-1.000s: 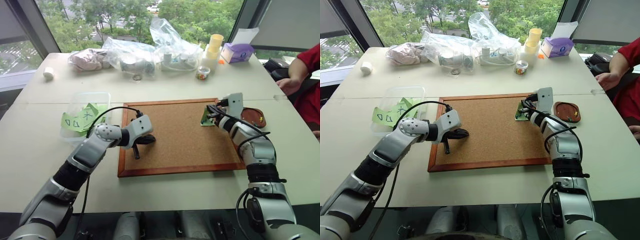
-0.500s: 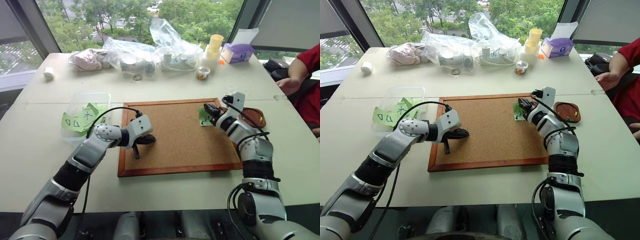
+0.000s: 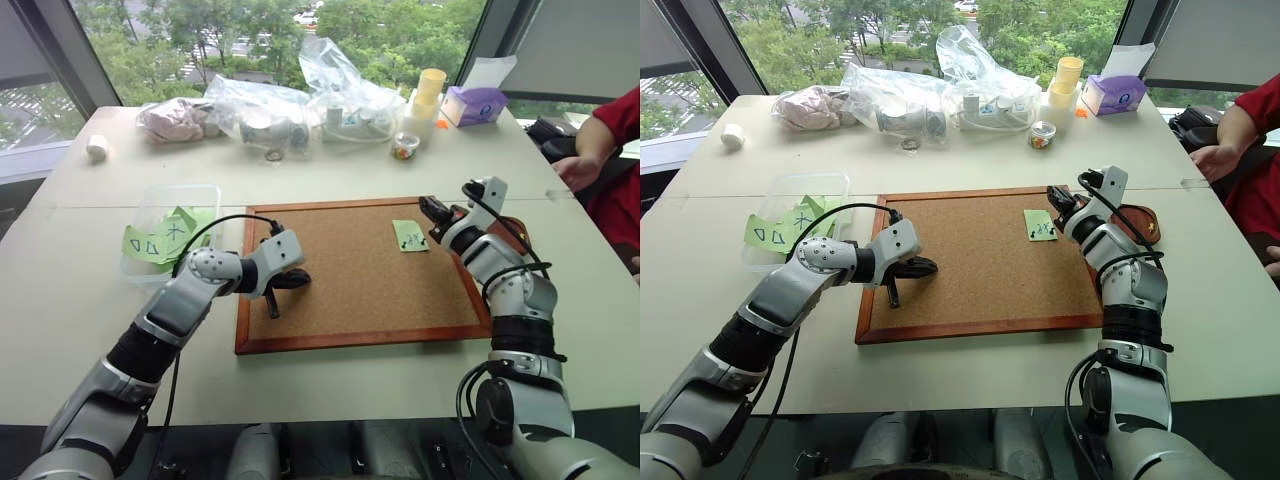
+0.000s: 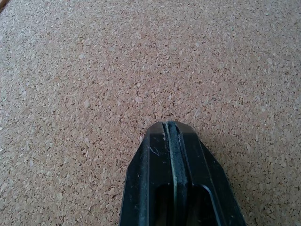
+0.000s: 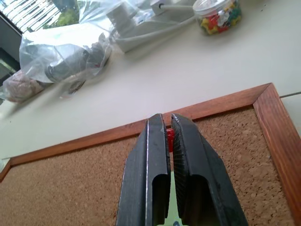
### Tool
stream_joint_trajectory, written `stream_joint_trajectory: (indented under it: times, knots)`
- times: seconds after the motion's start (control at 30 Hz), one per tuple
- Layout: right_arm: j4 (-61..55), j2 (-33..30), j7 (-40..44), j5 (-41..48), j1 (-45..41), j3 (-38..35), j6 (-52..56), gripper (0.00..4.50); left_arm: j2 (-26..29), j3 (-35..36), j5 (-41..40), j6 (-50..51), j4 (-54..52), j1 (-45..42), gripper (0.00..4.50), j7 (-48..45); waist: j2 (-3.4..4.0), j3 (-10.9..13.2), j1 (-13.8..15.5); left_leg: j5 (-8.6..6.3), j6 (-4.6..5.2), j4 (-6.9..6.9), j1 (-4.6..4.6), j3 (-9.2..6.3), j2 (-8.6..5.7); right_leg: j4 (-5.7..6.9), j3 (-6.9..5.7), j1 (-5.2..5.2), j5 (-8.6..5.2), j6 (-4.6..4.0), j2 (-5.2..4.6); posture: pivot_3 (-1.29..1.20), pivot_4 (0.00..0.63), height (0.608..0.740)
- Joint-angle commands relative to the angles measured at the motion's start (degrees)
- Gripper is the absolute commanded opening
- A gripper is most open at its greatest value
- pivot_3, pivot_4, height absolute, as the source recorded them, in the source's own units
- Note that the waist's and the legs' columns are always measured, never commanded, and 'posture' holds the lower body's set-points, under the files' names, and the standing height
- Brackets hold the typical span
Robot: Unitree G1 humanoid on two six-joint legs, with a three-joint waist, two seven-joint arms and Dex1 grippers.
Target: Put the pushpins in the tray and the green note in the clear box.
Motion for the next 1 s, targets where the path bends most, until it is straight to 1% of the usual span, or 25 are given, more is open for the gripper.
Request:
stream_joint_trajectory:
  times: [0.03, 0.17, 0.2, 0.3, 0.37, 0.47, 0.57, 0.73, 0.83, 0.9, 1.0]
  knots:
    - [-1.11, -0.66, 0.09, 0.33, -0.85, -0.27, -0.75, 0.11, 0.28, -1.97, 1.82, 1.63, 2.09, 1.63, 0.0, -0.72, 0.0, 0.0, 0.04, 0.0, 0.0, 0.0, 0.0, 0.0, 0.0, 0.0, 0.0, 0.0, 0.0, 0.0, 0.0, 0.0, 0.15, 0.735]
    - [-2.59, -1.53, -0.48, -1.4, 0.27, -0.03, -2.89, 0.11, 0.38, -1.92, 1.89, 1.56, 2.01, 1.72, 0.0, -0.78, 0.0, 0.0, 0.04, 0.0, 0.0, 0.0, -0.01, 0.0, -0.01, 0.0, 0.0, 0.0, 0.0, 0.0, -0.02, 0.0, 0.15, 0.735]
    - [-3.72, -2.9, -1.96, -2.99, 0.95, -0.9, -4.84, 0.11, 0.56, -1.8, 1.88, 1.59, 1.79, 1.84, 0.0, -0.79, 0.0, 0.0, 0.04, 0.0, 0.0, 0.0, 0.0, 0.0, -0.01, 0.0, 0.0, 0.0, 0.0, 0.0, -0.02, 0.0, 0.15, 0.735]
    - [-7.95, -10.51, -6.66, -12.97, 6.0, 0.2, -9.74, 0.11, 1.26, -1.08, 1.86, 1.61, 1.17, 2.13, 0.0, -0.66, 0.04, 0.02, 0.48, 0.0, 0.0, -0.01, -0.07, -0.03, -0.03, -0.03, -0.01, -0.02, 0.0, 0.0, -0.05, 0.0, 0.15, 0.735]
    - [-9.19, -12.5, -8.97, -14.7, 8.22, -0.27, -9.35, 0.11, 1.79, -0.96, 2.2, 1.04, 1.1, 2.06, 0.0, -0.83, 0.03, 0.02, 0.37, -0.01, 0.02, -0.02, -0.13, -0.02, -0.09, -0.07, -0.01, -0.08, 0.0, 0.0, -0.14, 0.0, 0.15, 0.735]
    - [-9.57, -13.74, -11.1, -15.41, 10.1, -1.65, -7.54, 0.11, 2.93, -1.05, 3.15, -0.51, 1.75, 1.66, 0.0, -1.58, 0.1, -0.02, -0.38, 0.0, 0.01, -0.03, 0.03, 0.06, -0.04, -0.06, 0.06, -0.01, 0.0, 0.0, -0.04, 0.0, 0.15, 0.735]
    - [-7.77, -14.1, -11.5, -15.35, 10.39, -2.49, -6.24, 0.11, 3.28, -0.98, 3.89, -2.01, 3.41, 0.9, 0.0, -2.33, 0.1, -0.02, -0.45, 0.07, -0.13, -0.21, 0.61, 0.09, -0.03, -0.03, 0.14, 0.43, -0.03, -0.07, 0.09, 0.0, 0.15, 0.735]
    - [-2.78, -13.3, -10.01, -13.87, 8.06, -2.35, -5.35, 0.11, 2.59, -0.95, 4.36, -3.53, 5.47, -0.04, 0.0, -3.12, 0.1, -0.02, -0.21, 0.08, -0.15, -0.28, 0.64, 0.08, 0.01, -0.02, 0.18, 0.44, -0.03, -0.09, 0.12, 0.0, 0.15, 0.735]
    - [0.4, -12.78, -7.28, -12.52, 6.35, -1.45, -3.83, 0.11, 2.05, -1.1, 4.46, -3.73, 5.78, -0.1, 0.0, -3.18, 0.1, -0.02, -0.12, 0.09, -0.16, -0.28, 0.63, 0.08, 0.01, -0.03, 0.19, 0.43, -0.03, -0.1, 0.12, 0.0, 0.15, 0.735]
    - [3.65, -12.57, -7.69, -13.46, 5.16, -1.31, -5.22, 0.11, 1.74, -1.19, 4.44, -3.51, 5.44, 0.07, 0.0, -3.03, 0.1, -0.02, -0.07, 0.09, -0.16, -0.28, 0.63, 0.08, 0.01, -0.03, 0.19, 0.43, -0.03, -0.1, 0.12, 0.0, 0.15, 0.735]
    - [6.93, -12.71, -7.56, -14.16, 4.04, -1.2, -7.2, 0.95, 1.47, -1.04, 4.43, -3.11, 5.0, 0.22, 0.0, -2.89, 0.1, -0.02, 0.0, 0.09, -0.16, -0.28, 0.62, 0.08, 0.0, -0.03, 0.19, 0.43, -0.03, -0.1, 0.09, 0.0, 0.15, 0.735]
